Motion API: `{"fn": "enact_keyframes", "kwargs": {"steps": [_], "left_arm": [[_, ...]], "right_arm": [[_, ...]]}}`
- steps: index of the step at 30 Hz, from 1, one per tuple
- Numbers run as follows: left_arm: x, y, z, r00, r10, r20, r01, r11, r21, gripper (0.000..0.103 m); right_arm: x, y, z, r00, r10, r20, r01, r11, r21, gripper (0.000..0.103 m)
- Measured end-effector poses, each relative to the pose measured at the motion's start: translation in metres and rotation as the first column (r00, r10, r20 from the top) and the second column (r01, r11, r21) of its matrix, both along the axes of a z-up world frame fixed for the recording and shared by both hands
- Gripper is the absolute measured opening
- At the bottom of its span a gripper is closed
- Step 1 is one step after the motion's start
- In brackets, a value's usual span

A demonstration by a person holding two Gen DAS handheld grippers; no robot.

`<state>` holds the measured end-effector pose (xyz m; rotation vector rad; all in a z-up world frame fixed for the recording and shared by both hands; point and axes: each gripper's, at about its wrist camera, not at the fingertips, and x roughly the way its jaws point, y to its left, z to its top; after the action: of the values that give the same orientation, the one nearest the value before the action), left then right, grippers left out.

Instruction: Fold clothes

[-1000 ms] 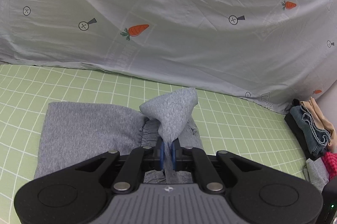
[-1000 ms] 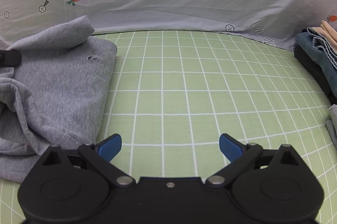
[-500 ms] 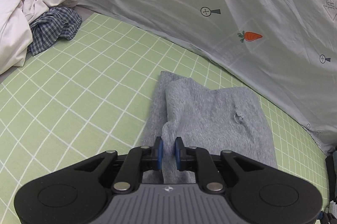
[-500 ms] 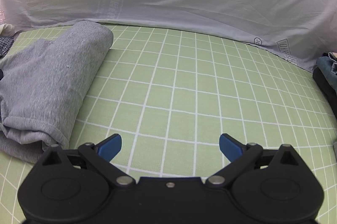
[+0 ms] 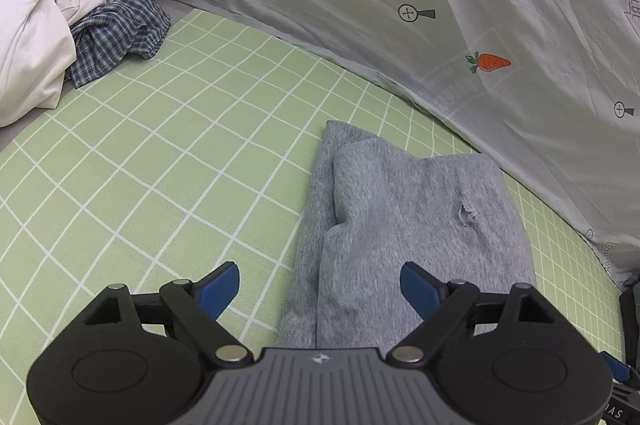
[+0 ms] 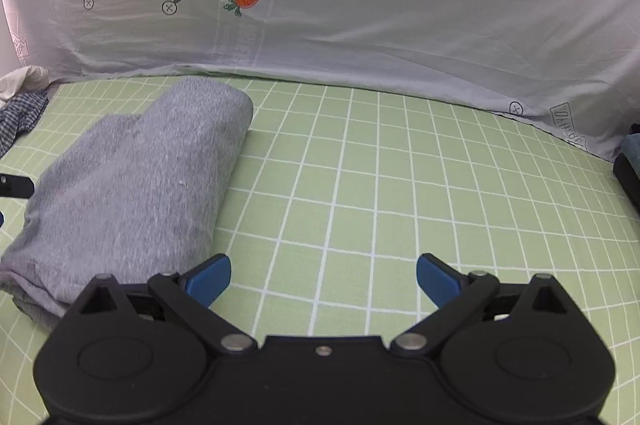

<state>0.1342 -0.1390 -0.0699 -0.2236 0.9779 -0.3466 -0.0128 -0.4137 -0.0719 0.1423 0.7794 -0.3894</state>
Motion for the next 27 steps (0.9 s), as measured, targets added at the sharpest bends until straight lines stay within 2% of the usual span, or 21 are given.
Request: {"fn": "enact_keyframes", "kwargs": {"steps": [6,10,16,19,20,22,24,25,26,27], "left_arm": [[0.019,-0.021,-0.013,0.991,-0.13,-0.014,0.131,0.988,0.087,0.088],[0.031,-0.027,-0.027,0.988,-0.151,-0.044,0.154,0.985,0.075,0.088],[0.043,-0.029,-0.038,0.984,-0.168,-0.067,0.17,0.985,0.037,0.087],[0.045,-0.034,-0.04,0.98,-0.188,-0.06,0.19,0.981,0.036,0.079],[0.045,-0.036,-0.039,0.98,-0.192,-0.051,0.194,0.98,0.041,0.066],[0.045,-0.037,-0.039,0.982,-0.181,-0.056,0.183,0.983,0.025,0.055],[0.045,-0.038,-0.039,0.984,-0.164,-0.068,0.164,0.986,-0.007,0.04],[0.044,-0.039,-0.039,0.985,-0.155,-0.075,0.153,0.988,-0.028,0.026],[0.04,-0.041,-0.034,0.985,-0.157,-0.066,0.155,0.987,-0.04,0.021],[0.035,-0.042,-0.028,0.986,-0.159,-0.057,0.156,0.986,-0.051,0.02]], "right_arm": [[0.045,0.006,0.004,0.999,0.046,0.027,-0.048,0.996,0.071,0.101],[0.071,0.019,-0.008,0.996,0.087,0.001,-0.086,0.993,0.082,0.101],[0.104,0.027,-0.024,0.992,0.12,-0.036,-0.114,0.982,0.15,0.101],[0.116,0.026,-0.031,0.991,0.115,-0.065,-0.102,0.977,0.187,0.1],[0.119,0.026,-0.034,0.99,0.11,-0.085,-0.092,0.977,0.191,0.1],[0.124,0.029,-0.039,0.987,0.113,-0.11,-0.088,0.974,0.211,0.095],[0.127,0.034,-0.041,0.985,0.135,-0.112,-0.104,0.965,0.243,0.071],[0.128,0.038,-0.041,0.983,0.145,-0.109,-0.114,0.961,0.252,0.063],[0.128,0.041,-0.04,0.982,0.156,-0.106,-0.124,0.957,0.261,0.052],[0.128,0.046,-0.039,0.98,0.169,-0.101,-0.139,0.957,0.254,0.042]]}}
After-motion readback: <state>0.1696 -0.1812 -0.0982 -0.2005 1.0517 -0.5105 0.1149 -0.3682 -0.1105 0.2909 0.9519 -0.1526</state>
